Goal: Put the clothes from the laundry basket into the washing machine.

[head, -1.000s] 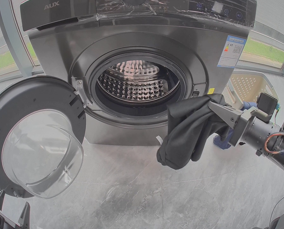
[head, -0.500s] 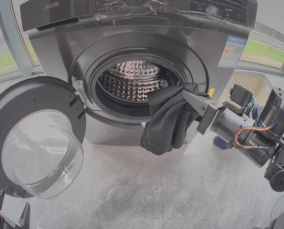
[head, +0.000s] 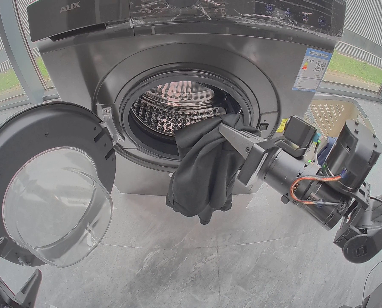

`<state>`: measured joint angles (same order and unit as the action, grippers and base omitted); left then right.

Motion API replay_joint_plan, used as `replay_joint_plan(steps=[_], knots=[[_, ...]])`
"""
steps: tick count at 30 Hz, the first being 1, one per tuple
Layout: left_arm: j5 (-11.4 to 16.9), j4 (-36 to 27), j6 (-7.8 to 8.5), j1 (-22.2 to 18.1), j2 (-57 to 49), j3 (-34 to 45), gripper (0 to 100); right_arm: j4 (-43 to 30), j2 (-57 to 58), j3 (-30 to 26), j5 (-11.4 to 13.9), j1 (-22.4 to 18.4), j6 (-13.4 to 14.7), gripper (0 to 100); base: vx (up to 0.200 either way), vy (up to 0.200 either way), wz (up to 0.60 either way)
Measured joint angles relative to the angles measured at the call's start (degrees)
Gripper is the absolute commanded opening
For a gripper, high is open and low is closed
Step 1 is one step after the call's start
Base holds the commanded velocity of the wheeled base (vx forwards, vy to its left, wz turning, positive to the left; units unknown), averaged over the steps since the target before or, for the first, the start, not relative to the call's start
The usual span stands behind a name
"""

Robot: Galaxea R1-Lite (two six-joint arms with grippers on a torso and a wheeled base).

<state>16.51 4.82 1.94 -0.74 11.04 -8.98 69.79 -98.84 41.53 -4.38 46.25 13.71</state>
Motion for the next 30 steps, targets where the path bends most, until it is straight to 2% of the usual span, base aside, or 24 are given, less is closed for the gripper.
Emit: replay_joint_plan(steps=[5, 9, 13, 20, 25, 30], knots=[[5.24, 6.89, 2.05, 0.56, 11.69, -0.11, 100, 1.60, -1.99, 1.22, 0.20, 0.07, -0.04, 0, 0.000, 0.000, 0.00], [7.06, 14.58, 3.01, 2.56, 22.09, -0.40, 100, 2.63, -3.45, 2.47, 0.15, -0.11, -0.01, 0, 0.000, 0.000, 0.00], [6.80, 22.09, 3.23, 7.24, 32.96, -1.32, 100, 3.29, -5.12, 3.86, -0.40, -0.44, 0.00, 0, 0.000, 0.000, 0.00], [3.88, 33.94, 2.41, 17.86, 52.87, -5.27, 100, 4.06, -7.97, 6.45, -1.87, -0.96, 0.07, 0, 0.000, 0.000, 0.00], [3.00, 38.32, 1.94, 23.17, 64.39, -9.45, 100, 4.96, -9.23, 8.05, -2.18, -1.11, 0.13, 0, 0.000, 0.000, 0.00], [3.83, 40.01, 1.51, 25.54, 72.36, -13.97, 100, 5.50, -9.90, 8.85, -2.51, -0.85, 0.16, 0, 0.000, 0.000, 0.00]])
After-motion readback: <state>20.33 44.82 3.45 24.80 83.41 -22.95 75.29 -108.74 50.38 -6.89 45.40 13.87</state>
